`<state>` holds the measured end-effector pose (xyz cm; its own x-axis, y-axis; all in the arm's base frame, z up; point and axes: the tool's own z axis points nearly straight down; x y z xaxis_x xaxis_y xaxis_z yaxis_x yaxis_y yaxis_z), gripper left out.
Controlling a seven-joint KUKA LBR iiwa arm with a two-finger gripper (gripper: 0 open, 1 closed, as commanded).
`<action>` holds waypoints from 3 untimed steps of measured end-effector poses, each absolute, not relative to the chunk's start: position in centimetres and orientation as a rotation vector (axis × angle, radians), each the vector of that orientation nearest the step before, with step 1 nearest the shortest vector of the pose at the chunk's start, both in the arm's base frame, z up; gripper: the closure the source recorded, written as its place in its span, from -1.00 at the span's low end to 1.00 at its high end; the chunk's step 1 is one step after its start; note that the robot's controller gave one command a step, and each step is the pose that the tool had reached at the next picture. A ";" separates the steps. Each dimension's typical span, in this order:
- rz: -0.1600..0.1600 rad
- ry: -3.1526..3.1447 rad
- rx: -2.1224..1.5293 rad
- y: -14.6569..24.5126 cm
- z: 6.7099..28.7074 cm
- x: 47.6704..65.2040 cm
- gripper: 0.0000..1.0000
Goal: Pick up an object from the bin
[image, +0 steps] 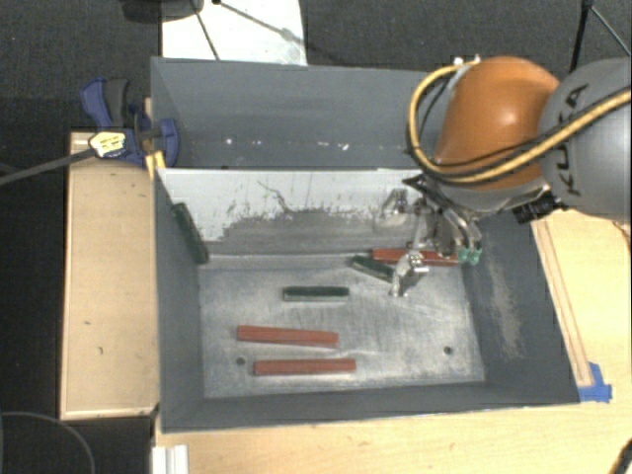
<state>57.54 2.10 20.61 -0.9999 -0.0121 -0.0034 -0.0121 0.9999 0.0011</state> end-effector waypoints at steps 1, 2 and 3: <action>0.002 3.138 -0.019 2.1 20.6 57.5 -1.00; 0.001 3.131 -0.078 4.8 15.1 58.5 -1.00; 0.004 3.123 -0.026 3.6 7.7 58.3 1.00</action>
Offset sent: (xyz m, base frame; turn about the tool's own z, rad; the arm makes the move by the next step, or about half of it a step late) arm 0.0152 0.0585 -0.1269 -0.0704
